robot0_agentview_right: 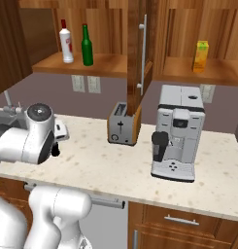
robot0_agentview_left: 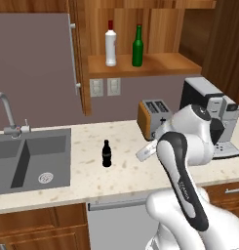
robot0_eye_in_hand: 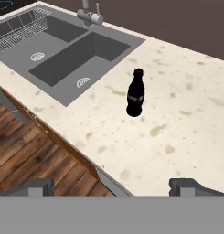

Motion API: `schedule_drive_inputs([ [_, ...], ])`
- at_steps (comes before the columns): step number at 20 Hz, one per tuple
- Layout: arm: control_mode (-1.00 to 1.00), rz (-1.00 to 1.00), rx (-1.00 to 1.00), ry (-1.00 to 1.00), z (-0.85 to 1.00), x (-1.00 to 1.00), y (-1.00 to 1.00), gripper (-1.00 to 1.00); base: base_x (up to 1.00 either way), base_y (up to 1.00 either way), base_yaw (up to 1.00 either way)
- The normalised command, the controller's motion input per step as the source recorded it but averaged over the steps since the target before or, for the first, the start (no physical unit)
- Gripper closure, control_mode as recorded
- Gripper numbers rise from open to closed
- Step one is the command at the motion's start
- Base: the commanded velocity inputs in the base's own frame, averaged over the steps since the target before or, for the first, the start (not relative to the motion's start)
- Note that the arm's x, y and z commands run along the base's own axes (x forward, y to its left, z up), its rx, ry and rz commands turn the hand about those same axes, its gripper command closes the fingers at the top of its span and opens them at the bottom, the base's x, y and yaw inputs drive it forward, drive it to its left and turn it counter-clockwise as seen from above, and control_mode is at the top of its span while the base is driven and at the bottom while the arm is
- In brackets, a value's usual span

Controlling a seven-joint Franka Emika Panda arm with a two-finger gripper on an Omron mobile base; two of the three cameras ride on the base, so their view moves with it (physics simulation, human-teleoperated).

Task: Sort all alcoholic drinks to one cabinet, and non-alcoholic drinks to the other.

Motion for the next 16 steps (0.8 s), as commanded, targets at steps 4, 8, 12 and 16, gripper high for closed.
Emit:
schedule_drive_inputs([
  [4,-1.00,0.00,0.00,0.18,-0.12,0.42,0.65,-1.00,0.00,0.00,0.00],
  [8,-1.00,-0.05,0.00,0.16,-0.23,0.54,0.41,-1.00,0.00,0.00,0.00],
  [12,-1.00,-0.08,0.00,0.08,-0.35,0.46,0.05,-1.00,0.00,0.00,0.00],
  [16,-1.00,-0.03,0.00,0.02,-0.38,0.36,0.00,-1.00,0.00,0.00,0.00],
])
